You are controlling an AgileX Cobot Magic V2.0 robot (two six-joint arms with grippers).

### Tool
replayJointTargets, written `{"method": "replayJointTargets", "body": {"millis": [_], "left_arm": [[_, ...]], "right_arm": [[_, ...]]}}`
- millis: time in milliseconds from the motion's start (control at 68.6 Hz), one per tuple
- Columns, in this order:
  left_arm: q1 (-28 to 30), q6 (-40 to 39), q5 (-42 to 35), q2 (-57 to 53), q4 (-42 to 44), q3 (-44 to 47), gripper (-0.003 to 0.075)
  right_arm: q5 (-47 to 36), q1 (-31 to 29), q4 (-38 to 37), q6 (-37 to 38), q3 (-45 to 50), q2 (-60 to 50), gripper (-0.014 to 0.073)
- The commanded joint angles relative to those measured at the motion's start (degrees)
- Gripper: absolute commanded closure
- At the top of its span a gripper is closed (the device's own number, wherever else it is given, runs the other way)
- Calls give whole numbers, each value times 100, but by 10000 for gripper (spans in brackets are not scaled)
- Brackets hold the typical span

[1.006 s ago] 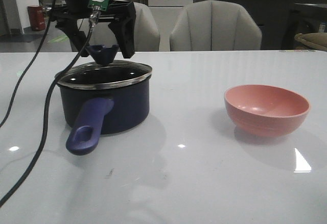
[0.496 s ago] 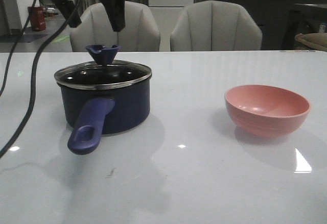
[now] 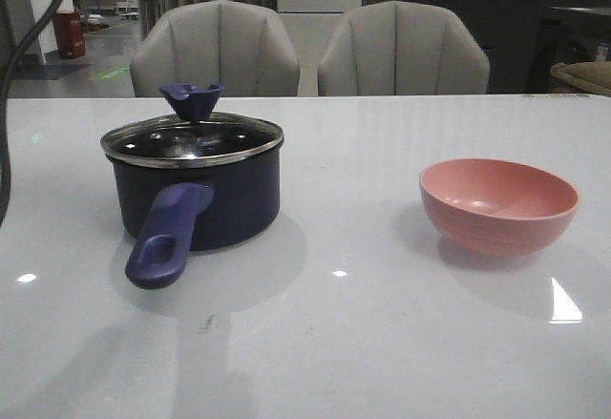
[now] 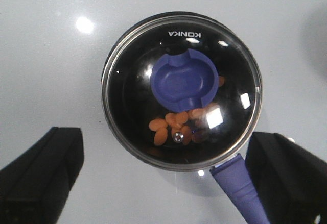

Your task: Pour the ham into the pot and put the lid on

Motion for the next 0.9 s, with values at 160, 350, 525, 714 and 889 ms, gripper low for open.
{"method": "replayJointTargets", "body": {"millis": [160,350,525,714,889], "left_arm": [[-30,-10,-1033,-1881,177,1682,50],[-30,-10,-1935,-3217,179,3163,50],[-30,-10,-2594,-4384,179,4524,50],[-30,-10,-3423,-5839,257,5963,50],[-30,-10,-4144,-7198,65,7074,50]], "right_arm": [[-439,13,24,-15,-166,60,444],[-439,13,24,-15,-166,60,444],[-439,13,24,-15,-166,60,444],[-439,13,24,-15,-166,60,444],[-439,13,24,-15,-166,60,444]]}}
